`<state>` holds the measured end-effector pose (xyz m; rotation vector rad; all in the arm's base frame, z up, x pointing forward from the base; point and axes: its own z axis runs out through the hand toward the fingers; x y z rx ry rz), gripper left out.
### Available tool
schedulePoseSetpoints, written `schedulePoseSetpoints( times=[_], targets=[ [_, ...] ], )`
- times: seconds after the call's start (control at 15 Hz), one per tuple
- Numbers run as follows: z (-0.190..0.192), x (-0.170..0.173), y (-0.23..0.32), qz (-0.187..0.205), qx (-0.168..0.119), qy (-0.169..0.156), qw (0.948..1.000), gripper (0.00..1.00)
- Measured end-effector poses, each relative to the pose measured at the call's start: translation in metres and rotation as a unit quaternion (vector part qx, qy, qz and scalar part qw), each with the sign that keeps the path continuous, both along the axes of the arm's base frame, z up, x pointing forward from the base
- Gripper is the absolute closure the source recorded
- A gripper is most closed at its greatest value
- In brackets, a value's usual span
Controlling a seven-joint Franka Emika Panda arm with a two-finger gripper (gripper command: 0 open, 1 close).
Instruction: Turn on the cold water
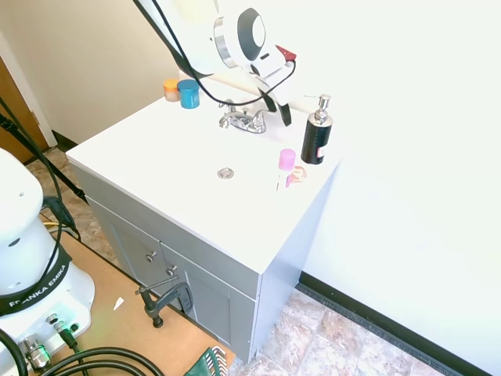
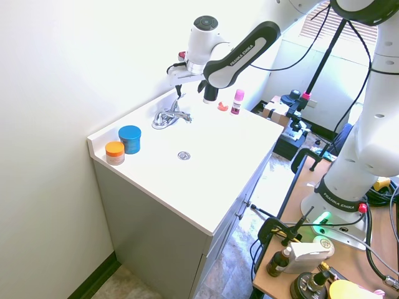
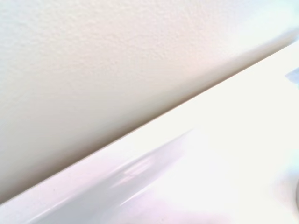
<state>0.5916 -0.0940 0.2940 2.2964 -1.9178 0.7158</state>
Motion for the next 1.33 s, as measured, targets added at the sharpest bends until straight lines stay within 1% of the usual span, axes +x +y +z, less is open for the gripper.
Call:
schedulePoseSetpoints(
  times=[0.13,0.27,0.33,0.73,0.87,1.13,1.33],
  targets=[
    [-0.003,-0.001,-0.001,-0.005,0.003,0.005,1.0,0.0],
    [-0.008,-0.005,-0.003,0.001,0.01,0.022,0.9997,0.0],
    [-0.011,-0.007,-0.004,0.007,0.017,0.033,0.9993,0.0],
    [-0.007,-0.012,-0.005,0.043,0.055,0.07,0.995,0.0],
    [-0.004,-0.013,-0.005,0.046,0.06,0.075,0.9943,0.0],
    [0.002,-0.019,-0.009,0.049,0.058,0.076,0.9942,0.0],
    [0.019,-0.041,-0.021,0.064,0.058,0.085,0.9926,0.0]
  ],
)
